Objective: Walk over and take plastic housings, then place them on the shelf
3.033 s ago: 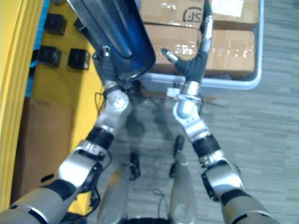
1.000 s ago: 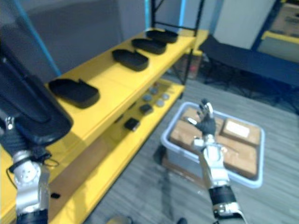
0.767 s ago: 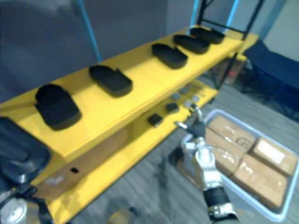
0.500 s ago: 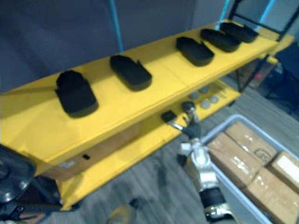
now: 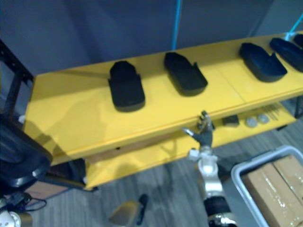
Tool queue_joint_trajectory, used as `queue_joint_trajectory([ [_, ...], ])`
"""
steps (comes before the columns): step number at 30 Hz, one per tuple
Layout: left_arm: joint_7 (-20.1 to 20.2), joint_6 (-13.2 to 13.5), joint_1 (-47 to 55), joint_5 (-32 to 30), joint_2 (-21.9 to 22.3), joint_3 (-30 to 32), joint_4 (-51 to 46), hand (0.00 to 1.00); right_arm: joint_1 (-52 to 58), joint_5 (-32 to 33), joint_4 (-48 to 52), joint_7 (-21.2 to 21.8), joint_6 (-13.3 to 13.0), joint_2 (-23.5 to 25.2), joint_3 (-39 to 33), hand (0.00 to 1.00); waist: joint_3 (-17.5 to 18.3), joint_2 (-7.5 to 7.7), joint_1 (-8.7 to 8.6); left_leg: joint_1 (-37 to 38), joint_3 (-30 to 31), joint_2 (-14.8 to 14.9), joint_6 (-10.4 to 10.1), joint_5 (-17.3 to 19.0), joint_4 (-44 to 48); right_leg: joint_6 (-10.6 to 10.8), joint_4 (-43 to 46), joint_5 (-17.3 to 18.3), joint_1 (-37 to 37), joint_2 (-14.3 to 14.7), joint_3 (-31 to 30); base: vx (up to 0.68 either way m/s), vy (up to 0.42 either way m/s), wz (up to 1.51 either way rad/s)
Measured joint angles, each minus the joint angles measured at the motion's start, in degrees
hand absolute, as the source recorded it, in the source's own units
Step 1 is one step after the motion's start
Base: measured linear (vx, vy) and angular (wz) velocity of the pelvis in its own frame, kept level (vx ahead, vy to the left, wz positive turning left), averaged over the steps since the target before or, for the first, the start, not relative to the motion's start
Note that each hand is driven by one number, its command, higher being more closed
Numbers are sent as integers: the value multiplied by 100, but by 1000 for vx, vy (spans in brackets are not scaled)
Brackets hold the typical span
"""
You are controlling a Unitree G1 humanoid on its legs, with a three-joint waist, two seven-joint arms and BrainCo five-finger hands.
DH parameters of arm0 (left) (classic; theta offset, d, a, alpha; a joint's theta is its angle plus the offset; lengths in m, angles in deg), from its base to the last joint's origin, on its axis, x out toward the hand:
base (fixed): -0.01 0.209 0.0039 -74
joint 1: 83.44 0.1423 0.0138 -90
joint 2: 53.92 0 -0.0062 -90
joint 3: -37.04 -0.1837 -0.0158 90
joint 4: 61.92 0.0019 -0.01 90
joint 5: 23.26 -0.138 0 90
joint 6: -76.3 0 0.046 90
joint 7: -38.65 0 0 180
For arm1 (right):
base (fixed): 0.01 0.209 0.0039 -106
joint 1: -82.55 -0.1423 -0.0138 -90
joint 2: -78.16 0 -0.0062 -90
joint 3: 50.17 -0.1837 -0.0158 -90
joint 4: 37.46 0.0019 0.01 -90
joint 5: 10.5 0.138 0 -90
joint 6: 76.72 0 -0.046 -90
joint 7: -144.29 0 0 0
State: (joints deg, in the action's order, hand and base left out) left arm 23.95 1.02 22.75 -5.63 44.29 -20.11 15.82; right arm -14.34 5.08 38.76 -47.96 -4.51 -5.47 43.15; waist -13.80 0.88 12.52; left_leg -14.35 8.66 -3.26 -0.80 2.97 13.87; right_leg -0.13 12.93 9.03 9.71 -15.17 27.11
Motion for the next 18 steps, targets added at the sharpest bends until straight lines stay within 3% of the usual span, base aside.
queue_joint_trajectory([
  [1,0,22,-187,37,-211,-12,6,100,5,-13,58,-22,-90,10,-9,0,-108,182,-58,-193,74,-65,-94,-198,-75,-70,-63,543,-97,87,-365,-173,-257,103],
  [2,-3,34,-302,43,-289,-16,16,100,-9,-23,90,-33,-138,12,-44,0,-177,277,-59,-298,65,-78,-168,-351,-106,152,-92,801,-156,100,-494,-196,-265,77],
  [3,-38,50,-473,42,-284,-73,72,100,-38,-70,95,-81,-257,6,-177,0,-395,193,-62,-387,179,12,-262,-559,-175,547,27,753,-290,188,-430,-203,-239,48],
  [5,-96,54,-481,42,-288,-203,76,100,-14,-70,93,-173,-335,-2,-274,0,-629,52,-77,-417,208,195,-389,-818,-383,742,119,635,-370,348,-373,-139,-193,25],
  [7,-183,172,-530,20,-298,-365,74,100,-34,-253,95,-338,-428,-14,-367,0,-678,28,-93,-376,204,308,-429,-1003,-665,768,166,616,-497,425,-413,-36,-109,-2],
  [11,-160,431,-702,-74,-328,-505,-116,100,-66,-560,385,-434,-626,-102,-433,0,-678,28,-150,-266,90,345,-419,-1042,-776,670,157,523,-518,414,-529,20,4,-13],
  [14,139,676,-777,-537,-665,-529,-777,100,-87,-729,682,-345,-829,-229,-521,0,-678,26,-246,-87,45,335,-414,-1039,-775,668,119,500,-352,389,-530,5,26,-8],
  [18,639,921,-633,-685,-864,-535,-1408,100,-36,-688,714,41,-885,-439,-769,0,-654,-60,-268,137,18,366,-400,-1030,-840,660,39,562,-136,414,-517,-70,-4,-9],
])
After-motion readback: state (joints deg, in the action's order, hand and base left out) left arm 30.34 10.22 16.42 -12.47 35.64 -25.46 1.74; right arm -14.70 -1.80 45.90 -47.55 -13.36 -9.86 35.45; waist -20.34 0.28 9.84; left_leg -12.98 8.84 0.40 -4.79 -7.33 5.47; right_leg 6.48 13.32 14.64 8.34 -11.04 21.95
